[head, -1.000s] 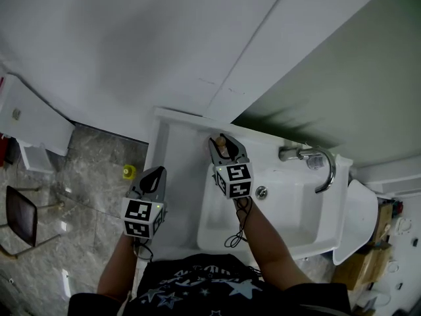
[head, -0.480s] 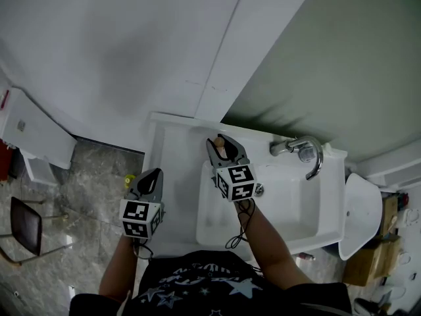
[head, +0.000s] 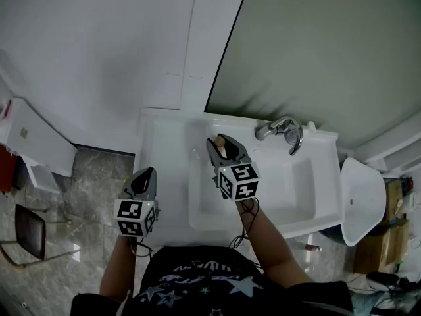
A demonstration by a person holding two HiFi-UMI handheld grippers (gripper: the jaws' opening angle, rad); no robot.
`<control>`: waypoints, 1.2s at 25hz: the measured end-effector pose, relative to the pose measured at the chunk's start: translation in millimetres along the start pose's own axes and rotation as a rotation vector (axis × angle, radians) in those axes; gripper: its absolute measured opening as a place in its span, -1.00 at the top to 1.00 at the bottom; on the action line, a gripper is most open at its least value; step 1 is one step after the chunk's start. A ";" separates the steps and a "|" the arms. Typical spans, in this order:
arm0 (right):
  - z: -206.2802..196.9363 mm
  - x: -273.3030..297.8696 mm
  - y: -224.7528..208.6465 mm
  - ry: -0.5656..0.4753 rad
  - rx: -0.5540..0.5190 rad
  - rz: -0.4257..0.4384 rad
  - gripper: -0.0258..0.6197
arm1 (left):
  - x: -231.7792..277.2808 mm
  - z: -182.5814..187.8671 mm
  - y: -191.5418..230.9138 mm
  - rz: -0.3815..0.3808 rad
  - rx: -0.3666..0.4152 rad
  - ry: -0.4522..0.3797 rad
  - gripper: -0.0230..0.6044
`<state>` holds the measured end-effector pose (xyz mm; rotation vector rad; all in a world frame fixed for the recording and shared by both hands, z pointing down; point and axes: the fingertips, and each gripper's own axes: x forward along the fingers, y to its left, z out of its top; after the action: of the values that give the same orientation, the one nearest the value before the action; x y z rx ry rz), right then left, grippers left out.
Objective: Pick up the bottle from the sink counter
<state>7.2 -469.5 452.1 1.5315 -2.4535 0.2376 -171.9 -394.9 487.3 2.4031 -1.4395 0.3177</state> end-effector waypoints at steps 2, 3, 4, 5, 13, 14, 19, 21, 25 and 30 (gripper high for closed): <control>-2.4 -16.2 -4.8 -0.002 0.002 -0.007 0.49 | -5.4 -0.3 -11.4 0.001 0.005 -0.004 0.86; -3.8 -24.4 -7.4 -0.003 0.002 -0.010 0.49 | -8.4 -0.6 -17.3 0.001 0.008 -0.007 0.86; -5.2 -32.8 -9.9 -0.004 0.001 -0.013 0.49 | -11.6 -0.9 -23.3 0.002 0.012 -0.009 0.86; -6.7 -41.2 -12.1 -0.005 0.001 -0.015 0.49 | -15.1 -1.3 -29.3 0.004 0.015 -0.011 0.86; -23.3 -109.7 -25.6 -0.009 0.011 -0.026 0.49 | -42.3 -9.8 -81.7 0.009 0.035 -0.019 0.86; -25.3 -118.1 -26.2 -0.009 0.013 -0.025 0.49 | -45.5 -10.9 -88.7 0.008 0.037 -0.019 0.86; -39.4 -161.1 -26.3 -0.005 0.016 -0.015 0.49 | -63.4 -20.9 -126.1 0.000 0.045 -0.019 0.86; -45.6 -177.9 -27.8 -0.006 0.024 -0.013 0.49 | -70.6 -25.0 -141.0 0.001 0.048 -0.020 0.86; -57.0 -213.6 -29.5 -0.007 0.028 -0.013 0.49 | -89.2 -34.5 -171.0 0.006 0.057 -0.017 0.86; -73.8 -255.5 -28.2 -0.002 0.028 -0.005 0.49 | -117.1 -50.7 -202.8 0.021 0.061 -0.015 0.86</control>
<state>149.0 -242.8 450.1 1.5499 -2.4583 0.2709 -48.7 -191.0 461.2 2.4448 -1.4828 0.3545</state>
